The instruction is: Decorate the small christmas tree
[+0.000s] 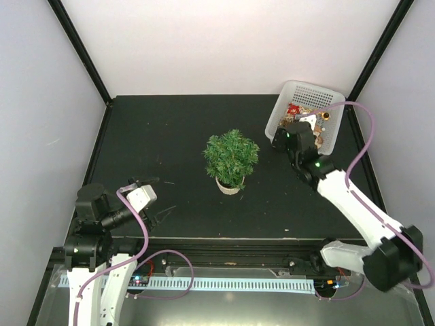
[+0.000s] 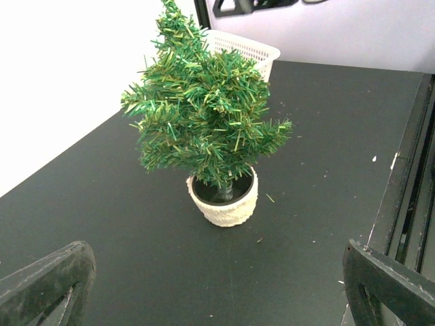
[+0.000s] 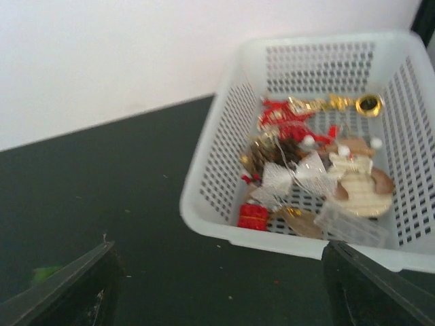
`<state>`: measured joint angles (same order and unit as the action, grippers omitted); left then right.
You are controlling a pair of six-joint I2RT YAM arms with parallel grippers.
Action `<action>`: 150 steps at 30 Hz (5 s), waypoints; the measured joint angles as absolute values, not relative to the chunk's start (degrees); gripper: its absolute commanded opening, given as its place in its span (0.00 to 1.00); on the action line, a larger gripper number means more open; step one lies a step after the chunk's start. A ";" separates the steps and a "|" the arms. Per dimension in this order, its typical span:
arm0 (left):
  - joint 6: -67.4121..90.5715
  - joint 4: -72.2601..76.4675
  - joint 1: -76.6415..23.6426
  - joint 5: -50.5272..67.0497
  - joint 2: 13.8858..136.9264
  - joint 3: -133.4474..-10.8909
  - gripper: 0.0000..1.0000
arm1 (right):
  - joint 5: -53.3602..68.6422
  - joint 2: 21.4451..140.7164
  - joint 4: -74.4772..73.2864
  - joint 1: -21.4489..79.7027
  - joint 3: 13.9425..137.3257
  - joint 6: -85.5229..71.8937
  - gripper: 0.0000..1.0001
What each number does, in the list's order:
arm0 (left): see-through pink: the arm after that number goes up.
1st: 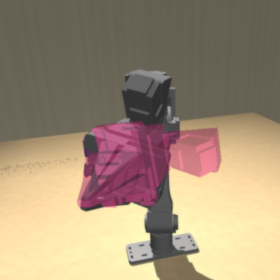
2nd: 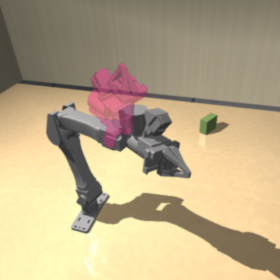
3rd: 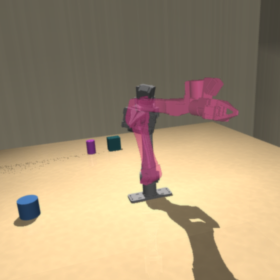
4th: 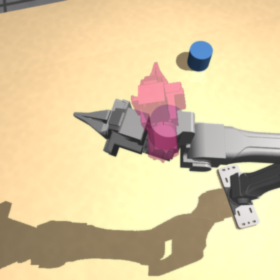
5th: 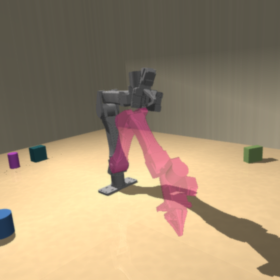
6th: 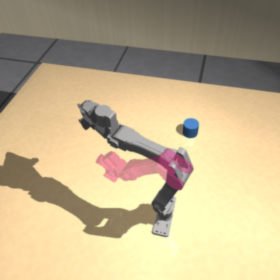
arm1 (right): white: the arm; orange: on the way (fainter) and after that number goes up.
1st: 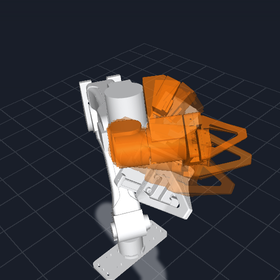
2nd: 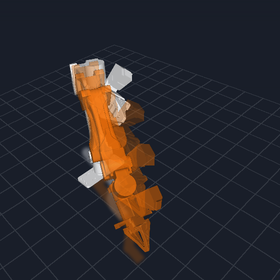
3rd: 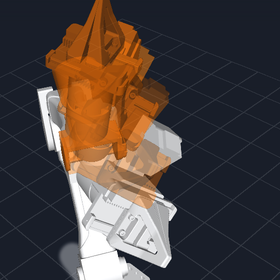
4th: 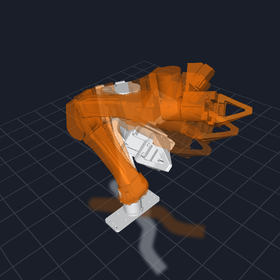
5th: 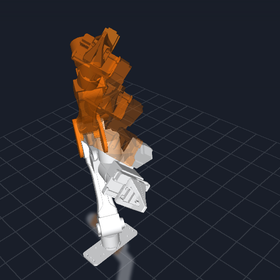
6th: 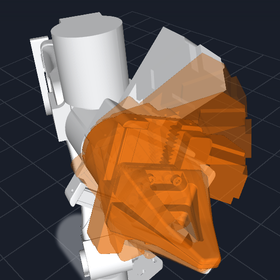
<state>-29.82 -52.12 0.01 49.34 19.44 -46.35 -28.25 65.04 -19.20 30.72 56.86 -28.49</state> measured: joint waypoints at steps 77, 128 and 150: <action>-29.78 -51.75 -1.65 48.14 17.61 -45.50 0.99 | -1.54 63.29 -43.29 32.21 42.22 -36.05 0.69; -28.60 -50.89 -2.02 46.28 20.36 -45.45 0.99 | -19.31 66.43 -52.95 32.05 43.46 -55.35 0.75; -27.97 -50.39 -2.74 45.36 20.36 -45.06 0.99 | -24.03 66.22 -57.12 16.97 48.66 -53.91 0.65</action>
